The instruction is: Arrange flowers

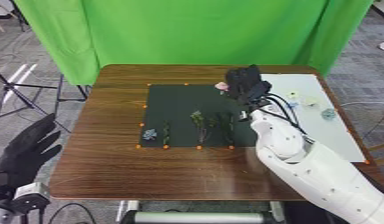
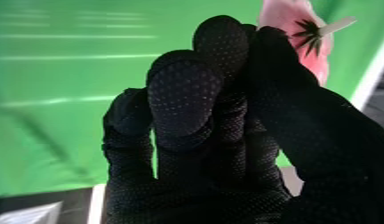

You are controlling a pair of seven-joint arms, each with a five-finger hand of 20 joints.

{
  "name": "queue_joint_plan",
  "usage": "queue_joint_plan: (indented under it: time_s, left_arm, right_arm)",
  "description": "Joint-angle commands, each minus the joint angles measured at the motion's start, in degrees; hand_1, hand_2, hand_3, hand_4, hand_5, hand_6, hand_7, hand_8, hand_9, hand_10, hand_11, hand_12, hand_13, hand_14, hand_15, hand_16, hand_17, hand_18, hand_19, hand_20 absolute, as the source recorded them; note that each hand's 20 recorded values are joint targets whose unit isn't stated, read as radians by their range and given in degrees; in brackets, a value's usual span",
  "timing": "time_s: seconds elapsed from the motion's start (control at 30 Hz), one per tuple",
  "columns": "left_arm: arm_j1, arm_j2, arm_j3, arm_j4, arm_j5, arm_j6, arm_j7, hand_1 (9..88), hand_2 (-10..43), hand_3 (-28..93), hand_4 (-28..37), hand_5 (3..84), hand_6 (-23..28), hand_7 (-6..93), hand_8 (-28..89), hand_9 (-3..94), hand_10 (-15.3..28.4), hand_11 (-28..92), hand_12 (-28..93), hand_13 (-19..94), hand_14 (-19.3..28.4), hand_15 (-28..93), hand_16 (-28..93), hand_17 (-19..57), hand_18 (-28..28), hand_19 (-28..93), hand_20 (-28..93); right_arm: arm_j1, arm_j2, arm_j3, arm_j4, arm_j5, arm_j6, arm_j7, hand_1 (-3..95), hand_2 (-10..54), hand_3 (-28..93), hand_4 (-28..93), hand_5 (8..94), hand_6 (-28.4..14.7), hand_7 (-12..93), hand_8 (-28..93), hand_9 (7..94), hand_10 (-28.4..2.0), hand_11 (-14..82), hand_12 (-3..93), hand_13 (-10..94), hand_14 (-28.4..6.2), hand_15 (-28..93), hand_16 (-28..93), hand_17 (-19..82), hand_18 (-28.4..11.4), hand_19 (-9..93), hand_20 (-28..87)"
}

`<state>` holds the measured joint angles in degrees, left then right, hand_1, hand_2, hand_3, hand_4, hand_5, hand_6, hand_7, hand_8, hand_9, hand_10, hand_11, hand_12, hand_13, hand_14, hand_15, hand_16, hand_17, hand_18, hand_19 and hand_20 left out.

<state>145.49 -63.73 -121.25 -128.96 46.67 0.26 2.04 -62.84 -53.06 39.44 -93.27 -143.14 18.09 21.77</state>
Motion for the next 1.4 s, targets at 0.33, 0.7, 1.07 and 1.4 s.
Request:
queue_joint_plan:
  time_s: [0.33,0.7,1.07,1.4]
  left_arm:
    - [0.0,0.33,0.47,0.15,-0.25,0.55,0.18,24.2,-3.6,69,-26.7,20.9,0.4,17.6,-9,15.3,7.9,8,22,11,10.5,12,10,-12.2,16.7,33,10]
    - [-1.64,1.54,1.53,0.76,-0.16,0.24,-0.4,24.2,-3.4,69,-26.7,20.8,0.4,17.7,-9,15.3,7.8,8,22,11,10.5,12,10,-12.2,16.6,33,10]
    - [-1.84,1.82,1.79,0.93,-0.22,0.37,-0.37,24.1,-3.5,69,-26.6,20.8,0.4,17.6,-9,15.3,7.8,8,22,11,10.5,12,10,-12.2,16.7,33,10]
    - [-2.66,2.29,2.11,1.29,-0.24,-0.05,-0.97,24.1,-3.6,69,-26.8,20.9,0.4,17.7,-9,15.3,7.8,8,22,11,10.5,12,10,-12.2,16.6,33,10]
  right_arm:
    - [9.34,-16.35,-13.56,11.03,-6.07,-5.83,-2.95,48.2,-9.5,85,-26,69.7,2.2,52,-2,87.1,-5.6,22.0,53.3,80,-2.6,56,35,32,-20.1,83,52]
    - [12.38,-19.44,-19.91,17.14,-8.99,-4.77,-0.87,48.4,-9.5,85,-27,69.5,2.1,52,-2,86.7,-5.5,22.4,53.6,80,-2.4,57,35,31,-19.8,83,53]
    - [14.51,-20.56,-22.4,21.43,-10.83,-1.85,3.85,48.8,-9.5,84,-28,69.1,2.1,53,-3,86.2,-5.3,23.0,53.5,80,-2.4,57,36,31,-20.0,83,53]
    - [14.89,-21.08,-23.43,22.36,-10.81,-1.67,4.31,49.2,-9.5,84,-28,68.6,2.3,53,-3,85.7,-5.3,22.9,53.2,79,-2.1,58,36,31,-20.0,83,53]
